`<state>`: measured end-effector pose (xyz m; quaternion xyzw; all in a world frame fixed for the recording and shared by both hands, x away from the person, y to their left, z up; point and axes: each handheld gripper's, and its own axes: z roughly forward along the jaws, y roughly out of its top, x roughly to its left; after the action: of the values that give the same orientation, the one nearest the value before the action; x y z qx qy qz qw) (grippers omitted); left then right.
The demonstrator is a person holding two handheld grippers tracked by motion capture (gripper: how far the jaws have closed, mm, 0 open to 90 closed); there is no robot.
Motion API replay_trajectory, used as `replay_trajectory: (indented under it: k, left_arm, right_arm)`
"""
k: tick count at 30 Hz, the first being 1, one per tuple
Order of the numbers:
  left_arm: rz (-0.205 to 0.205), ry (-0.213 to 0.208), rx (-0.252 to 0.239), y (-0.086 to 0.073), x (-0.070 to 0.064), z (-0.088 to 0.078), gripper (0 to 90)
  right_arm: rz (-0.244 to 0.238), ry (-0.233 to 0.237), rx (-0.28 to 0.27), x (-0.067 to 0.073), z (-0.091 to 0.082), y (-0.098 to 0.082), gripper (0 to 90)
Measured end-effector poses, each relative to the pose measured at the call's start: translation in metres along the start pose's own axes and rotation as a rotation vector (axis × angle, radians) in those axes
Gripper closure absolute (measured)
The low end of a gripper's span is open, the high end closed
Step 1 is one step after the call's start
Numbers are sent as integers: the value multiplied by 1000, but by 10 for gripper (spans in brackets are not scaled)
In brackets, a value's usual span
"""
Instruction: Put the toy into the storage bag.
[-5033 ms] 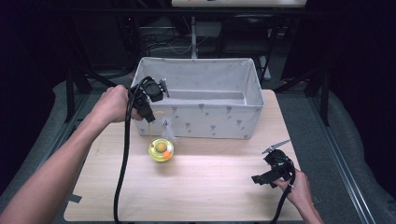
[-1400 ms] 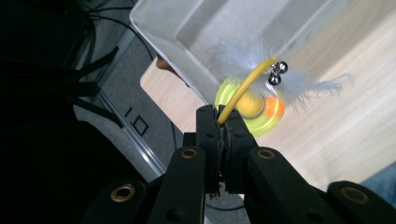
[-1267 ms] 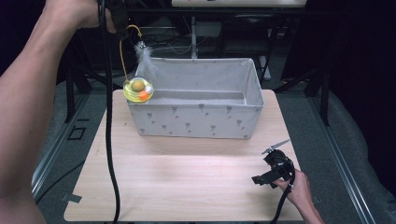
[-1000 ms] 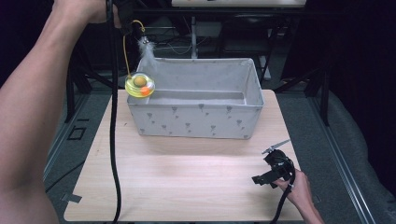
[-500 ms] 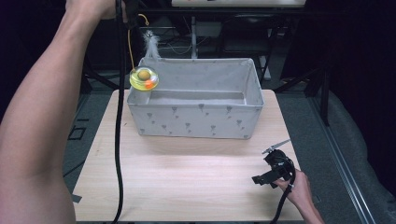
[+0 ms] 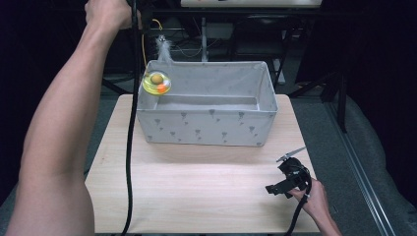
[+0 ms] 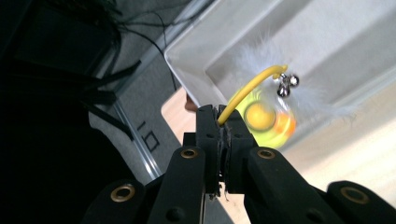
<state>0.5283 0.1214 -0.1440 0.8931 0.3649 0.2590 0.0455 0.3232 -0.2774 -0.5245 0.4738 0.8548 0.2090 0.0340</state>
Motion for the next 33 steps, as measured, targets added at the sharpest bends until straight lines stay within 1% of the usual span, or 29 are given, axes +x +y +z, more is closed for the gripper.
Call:
replay_trajectory:
  k: [1,2,3,4,5,6,8,9,10,12,13,14,15,16,18,25,26,27,28,30,32,33]
  left_arm:
    - [-4,-1,-10,0,-1,3,881]
    - [-1,-7,0,1,-1,6,881]
    - [-2,-6,-5,1,-2,9,881]
    - [-2,-21,4,1,-2,12,881]
    - [-2,-16,3,1,-4,14,881]
    - [-3,-25,3,1,-4,17,881]
    - [3,-26,5,1,-5,22,881]
    - [1,-35,6,1,-6,24,881]
    - [8,-43,15,1,-6,27,881]
    - [2,-42,11,1,-7,29,881]
    - [9,-54,15,1,-8,34,881]
    - [7,-64,16,1,-8,36,881]
    - [10,-62,25,1,-9,38,881]
    - [8,-66,24,1,-10,39,881]
    - [9,-79,28,1,-10,42,880]
    - [14,-92,40,0,-14,53,881]
    - [14,-98,41,-1,-15,55,881]
    - [13,-105,45,-1,-14,56,881]
    - [11,-102,43,-2,-15,58,881]
    - [12,-109,41,-4,-15,62,881]
    - [12,-113,46,-4,-15,64,881]
    - [16,-116,54,-6,-16,67,881]
  right_arm:
    - [1,0,0,0,0,0,14]
    - [6,2,-4,0,1,0,14]
    - [-2,0,3,0,0,0,14]
    - [-2,-1,2,0,0,0,14]
    - [-5,-7,4,0,0,0,14]
    - [-8,-11,6,0,0,0,15]
    - [-6,-10,5,0,0,0,14]
    - [-6,-10,4,0,0,0,14]
    - [-6,-9,3,0,0,0,14]
    - [-6,-9,4,0,0,0,14]
    - [-9,-10,4,0,0,0,15]
    - [-9,-10,6,0,0,0,14]
    - [-9,-10,6,0,0,0,15]
    - [-8,-10,6,0,0,0,14]
    - [-9,-10,5,0,0,0,15]
    - [-13,-11,11,0,-1,0,15]
    - [-8,-1,6,0,-1,0,15]
    - [-7,-3,3,1,-1,0,15]
    - [-6,-4,3,1,-1,0,15]
    - [-7,-3,3,1,-1,0,15]
    - [-6,-1,4,1,-1,0,15]
    - [-7,0,5,1,-1,0,15]
